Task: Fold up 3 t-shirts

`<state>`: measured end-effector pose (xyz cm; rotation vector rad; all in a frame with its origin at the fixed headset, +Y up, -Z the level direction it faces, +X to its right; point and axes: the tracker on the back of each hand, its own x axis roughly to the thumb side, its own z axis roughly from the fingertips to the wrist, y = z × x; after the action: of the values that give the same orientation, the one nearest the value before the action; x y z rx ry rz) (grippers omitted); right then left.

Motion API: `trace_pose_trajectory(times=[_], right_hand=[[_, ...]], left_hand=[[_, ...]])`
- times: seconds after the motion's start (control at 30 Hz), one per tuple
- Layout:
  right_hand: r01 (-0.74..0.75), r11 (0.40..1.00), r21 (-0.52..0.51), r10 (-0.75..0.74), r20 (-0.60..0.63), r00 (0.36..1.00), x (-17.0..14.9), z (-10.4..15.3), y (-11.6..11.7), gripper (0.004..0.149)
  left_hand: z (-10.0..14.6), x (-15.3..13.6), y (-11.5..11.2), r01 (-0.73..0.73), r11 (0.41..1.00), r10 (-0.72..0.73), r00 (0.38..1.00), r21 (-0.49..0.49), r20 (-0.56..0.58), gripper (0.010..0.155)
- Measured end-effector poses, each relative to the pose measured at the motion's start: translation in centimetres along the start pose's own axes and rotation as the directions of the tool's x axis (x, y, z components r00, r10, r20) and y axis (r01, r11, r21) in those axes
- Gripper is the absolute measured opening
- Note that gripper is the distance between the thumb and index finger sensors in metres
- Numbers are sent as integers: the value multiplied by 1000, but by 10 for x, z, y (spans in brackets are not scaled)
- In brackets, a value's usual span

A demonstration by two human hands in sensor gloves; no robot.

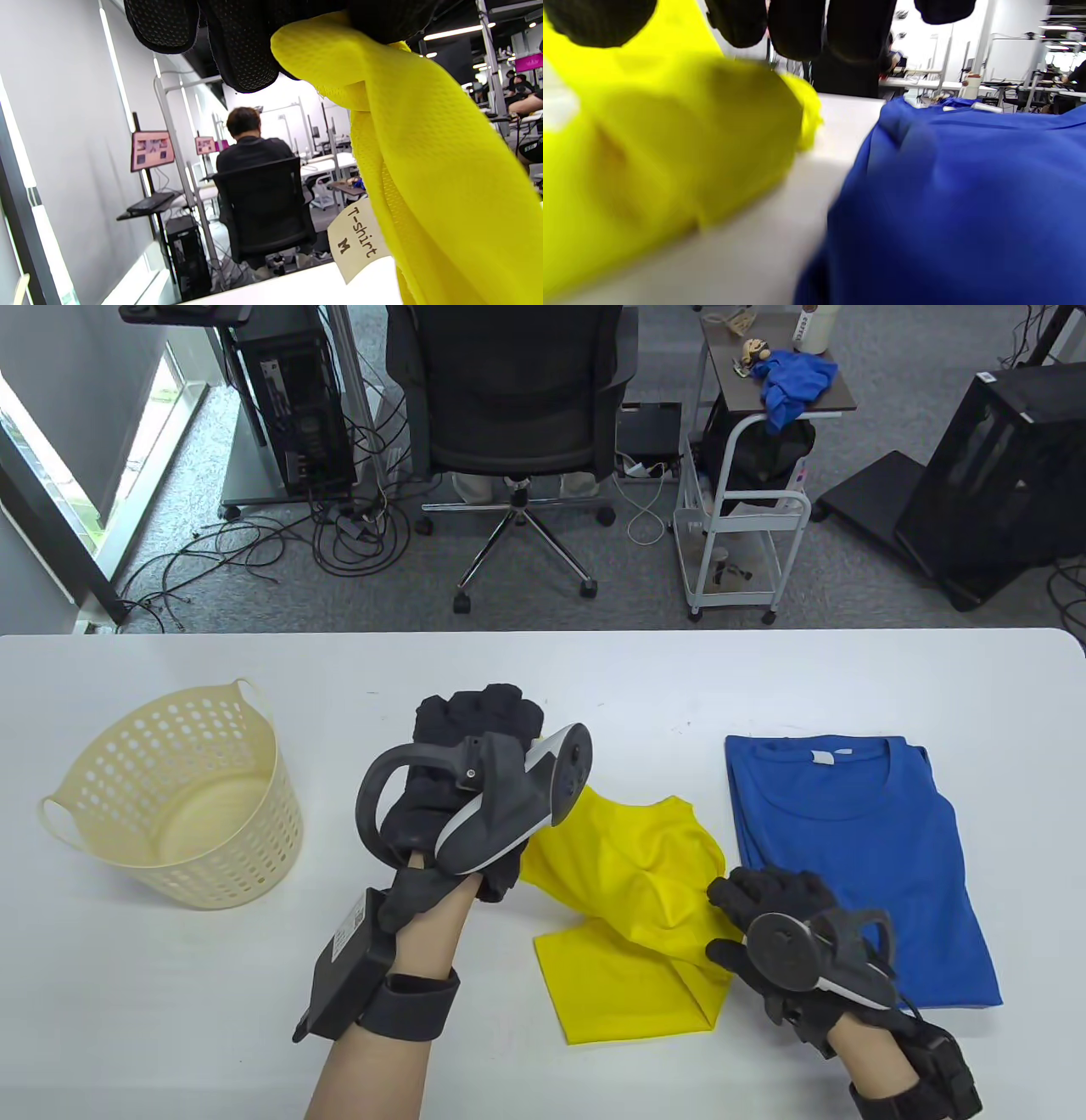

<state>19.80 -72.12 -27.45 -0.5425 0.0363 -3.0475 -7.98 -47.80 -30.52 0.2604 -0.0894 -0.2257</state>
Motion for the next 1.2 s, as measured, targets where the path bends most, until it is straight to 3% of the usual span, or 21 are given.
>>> trace_pose_trajectory(times=[0.1, 0.2, 0.3, 0.33, 0.43, 0.5, 0.57, 0.63, 0.67, 0.7, 0.77, 0.83, 0.87, 0.9, 1.0, 1.1, 1.2], right_hand=[[-115, 993, 36, 116, -39, 992, 9, -12, 14, 67], [-152, 986, 70, 157, -73, 985, 13, -20, 27, 48], [-184, 981, 56, 188, -74, 979, 13, -19, 19, 44], [-190, 981, 34, 192, -81, 978, 9, -16, 8, 43], [-123, 970, -211, 89, -162, 983, -10, 2, -45, 42], [-67, 916, -396, -26, -225, 974, -25, 19, -93, 42], [-71, 815, -576, -106, -268, 958, -38, 38, -143, 42], [-96, 740, -666, -141, -294, 945, -42, 50, -175, 43], [-97, 737, -669, -140, -290, 947, -42, 50, -180, 43], [-114, 770, -627, -106, -303, 947, -41, 48, -185, 43], [-160, 881, -446, 7, -325, 946, -39, 36, -170, 43], [-175, 945, -276, 80, -323, 943, -38, 22, -140, 43], [-170, 956, -239, 89, -317, 944, -38, 19, -132, 43], [-149, 978, -144, 98, -311, 945, -39, 11, -104, 43], [-133, 991, -20, 121, -305, 945, -40, -3, -58, 43], [-186, 983, -10, 172, -333, 927, -42, -12, -23, 43], [-180, 983, -45, 154, -348, 925, -44, -13, -17, 44]], left_hand=[[1, -9, -12, -29, 999, 29, 1000, -19, 0, 45], [2, -18, -24, -47, 998, 47, 999, -40, -5, 45], [3, -32, -35, -57, 996, 54, 998, -71, -36, 45], [4, -37, -37, -54, 995, 50, 998, -80, -50, 45], [13, -67, -34, -30, 995, 19, 993, -97, -113, 45], [19, -90, -24, -31, 996, 17, 987, -82, -158, 45], [28, -116, -11, -81, 996, 72, 978, -39, -195, 45], [36, -131, -3, -198, 980, 192, 964, -13, -186, 45], [38, -134, -3, -245, 969, 236, 956, -29, -174, 45], [40, -135, -8, -294, 953, 280, 946, -72, -164, 45], [40, -132, -25, -289, 946, 266, 952, -150, -152, 45], [40, -123, -54, -236, 937, 209, 969, -259, -131, 44], [40, -119, -67, -225, 927, 197, 973, -300, -121, 44], [40, -110, -91, -212, 904, 185, 977, -371, -107, 44], [41, -91, -148, -172, 836, 153, 985, -521, -79, 44], [38, -77, -203, -161, 810, 146, 987, -564, -72, 44], [37, -71, -229, -200, 851, 185, 979, -485, -79, 45]])
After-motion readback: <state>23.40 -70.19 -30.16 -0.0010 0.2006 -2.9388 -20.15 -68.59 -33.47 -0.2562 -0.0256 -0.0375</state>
